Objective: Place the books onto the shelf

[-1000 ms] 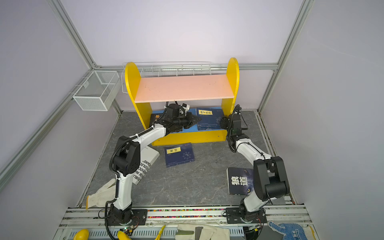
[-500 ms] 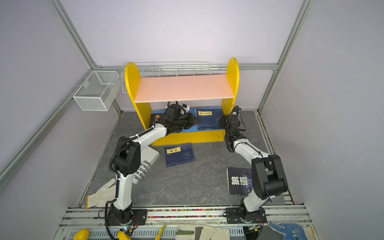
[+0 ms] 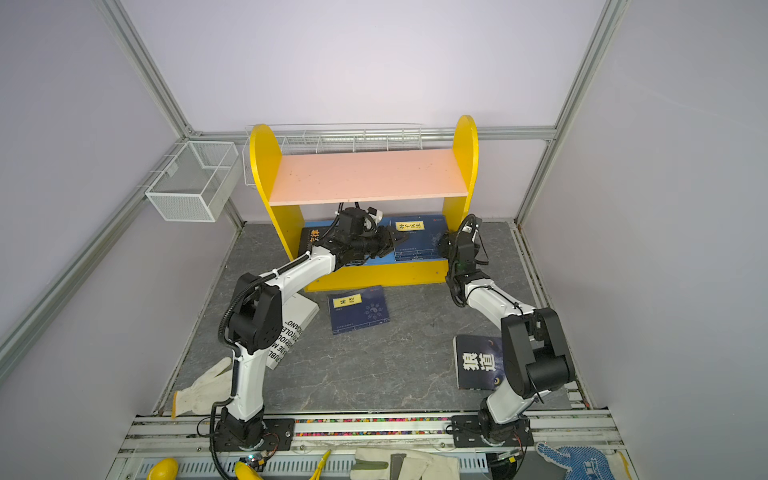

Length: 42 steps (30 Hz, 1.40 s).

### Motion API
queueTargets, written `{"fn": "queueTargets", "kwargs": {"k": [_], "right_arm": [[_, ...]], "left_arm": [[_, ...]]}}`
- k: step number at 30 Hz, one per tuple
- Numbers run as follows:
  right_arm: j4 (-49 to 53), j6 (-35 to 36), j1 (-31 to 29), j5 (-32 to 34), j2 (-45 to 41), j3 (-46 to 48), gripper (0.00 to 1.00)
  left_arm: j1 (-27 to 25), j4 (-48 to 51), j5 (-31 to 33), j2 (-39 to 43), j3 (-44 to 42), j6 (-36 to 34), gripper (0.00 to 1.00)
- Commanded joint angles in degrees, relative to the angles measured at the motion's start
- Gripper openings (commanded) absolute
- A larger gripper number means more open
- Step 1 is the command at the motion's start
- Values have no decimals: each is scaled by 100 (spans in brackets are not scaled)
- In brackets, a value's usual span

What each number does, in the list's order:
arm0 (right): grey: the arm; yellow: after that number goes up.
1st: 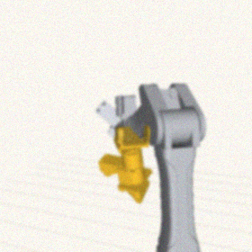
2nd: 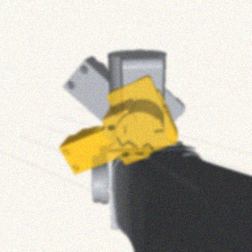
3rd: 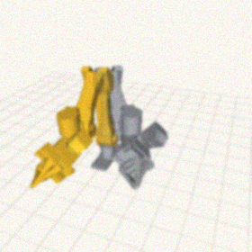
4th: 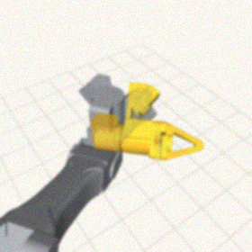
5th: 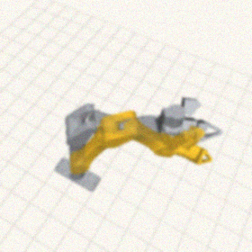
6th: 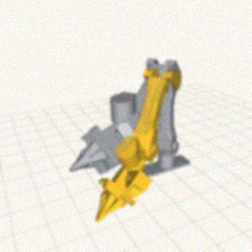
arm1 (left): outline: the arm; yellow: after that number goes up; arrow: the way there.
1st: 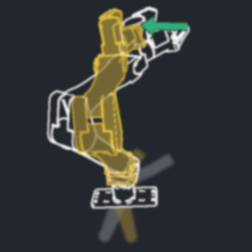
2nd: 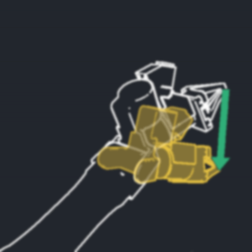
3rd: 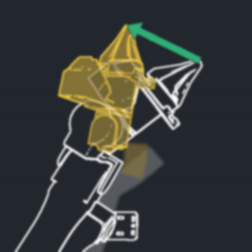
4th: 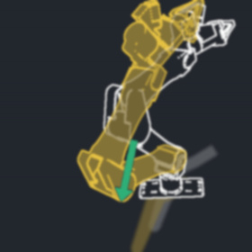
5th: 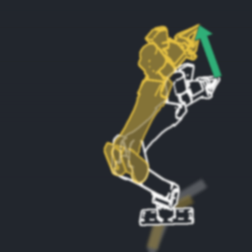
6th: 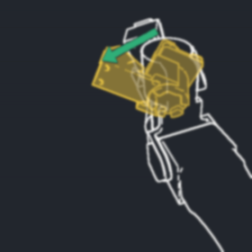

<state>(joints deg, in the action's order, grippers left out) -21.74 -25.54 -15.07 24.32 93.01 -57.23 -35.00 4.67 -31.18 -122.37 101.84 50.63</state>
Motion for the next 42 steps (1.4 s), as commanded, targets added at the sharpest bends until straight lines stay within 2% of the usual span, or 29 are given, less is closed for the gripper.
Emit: {"fn": "queueTargets", "kwargs": {"k": [1,9,19,23,28,31,32,36,42], "right_arm": [[819,203,-170,-296,314,265,75],[873,184,-179,-226,218,326,75],[1008,312,-180,-217,-127,224,75],[957,397,-177,-306,-365,182,77],[933,636,-178,-519,-777,60,89],[1118,718,-186,-469,-1170,-24,98],[1202,730,-185,-438,-1324,-34,99],[1941,513,-186,-362,-1961,-71,92],[3083,103,-292,-450,-3097,429,92]], "left_arm": [[-28,567,309,157,283,-347,59],[88,1271,770,330,684,-767,66],[117,1844,1632,946,593,-1448,71],[114,1145,1392,1529,-201,-1584,73],[99,627,1240,2306,-1283,-1769,75],[99,499,1255,2879,-1997,-1918,77],[104,454,1284,3095,-2262,-1947,77],[101,579,1706,3881,-3192,-1947,78],[117,981,2747,4971,-4722,-1566,79]]}}
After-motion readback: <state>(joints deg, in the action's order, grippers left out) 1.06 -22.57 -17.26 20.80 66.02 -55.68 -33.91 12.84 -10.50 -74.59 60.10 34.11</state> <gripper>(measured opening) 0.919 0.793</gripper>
